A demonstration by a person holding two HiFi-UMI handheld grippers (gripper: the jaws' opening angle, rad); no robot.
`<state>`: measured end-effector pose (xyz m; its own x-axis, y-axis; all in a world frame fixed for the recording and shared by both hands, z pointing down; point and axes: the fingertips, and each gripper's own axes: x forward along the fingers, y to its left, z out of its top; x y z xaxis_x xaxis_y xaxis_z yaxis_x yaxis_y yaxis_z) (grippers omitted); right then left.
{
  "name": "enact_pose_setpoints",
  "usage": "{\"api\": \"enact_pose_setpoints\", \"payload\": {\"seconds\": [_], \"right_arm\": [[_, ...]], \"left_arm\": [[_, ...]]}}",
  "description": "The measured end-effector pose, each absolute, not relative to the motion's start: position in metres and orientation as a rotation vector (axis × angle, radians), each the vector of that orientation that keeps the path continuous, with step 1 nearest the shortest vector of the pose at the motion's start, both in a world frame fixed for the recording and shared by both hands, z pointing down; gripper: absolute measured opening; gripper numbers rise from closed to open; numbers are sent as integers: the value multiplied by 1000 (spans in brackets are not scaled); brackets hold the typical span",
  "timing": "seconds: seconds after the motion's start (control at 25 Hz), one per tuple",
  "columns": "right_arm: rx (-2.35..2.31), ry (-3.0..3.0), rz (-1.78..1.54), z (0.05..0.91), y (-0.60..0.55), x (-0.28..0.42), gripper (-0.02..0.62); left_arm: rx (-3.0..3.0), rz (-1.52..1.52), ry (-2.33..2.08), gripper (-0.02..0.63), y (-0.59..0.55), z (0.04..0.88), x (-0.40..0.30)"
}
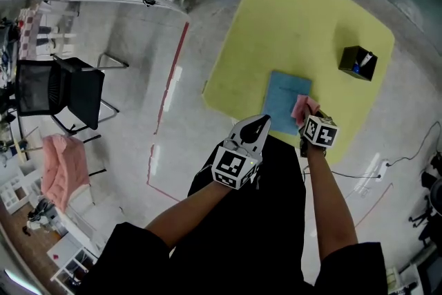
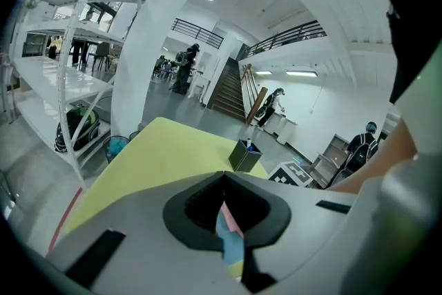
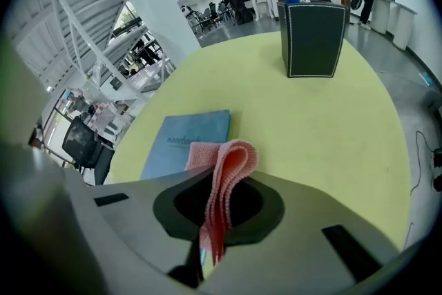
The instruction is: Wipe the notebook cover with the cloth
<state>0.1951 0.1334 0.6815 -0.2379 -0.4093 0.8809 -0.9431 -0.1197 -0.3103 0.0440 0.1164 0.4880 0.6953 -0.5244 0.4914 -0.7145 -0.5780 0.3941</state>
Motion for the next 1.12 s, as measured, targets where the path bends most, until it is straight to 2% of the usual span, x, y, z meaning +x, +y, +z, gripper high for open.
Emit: {"api": "enact_pose_setpoints", "payload": {"seconds": [0.28, 0.64, 0.92, 1.12], "right_arm": [[1620, -1660, 1334, 654, 134, 196, 35], [1632, -1783, 1388, 585, 126, 120, 36], [1524, -1781, 1473, 604, 139, 60, 35], [1500, -1730, 1464, 623, 144, 43, 36]], "left_arm": [[2332, 424, -938, 8, 117, 486, 24], [2338, 380, -948, 8, 117, 471, -17], [2327, 366, -959, 8, 118, 477, -51], [2307, 347, -951, 8, 124, 482, -65]]}}
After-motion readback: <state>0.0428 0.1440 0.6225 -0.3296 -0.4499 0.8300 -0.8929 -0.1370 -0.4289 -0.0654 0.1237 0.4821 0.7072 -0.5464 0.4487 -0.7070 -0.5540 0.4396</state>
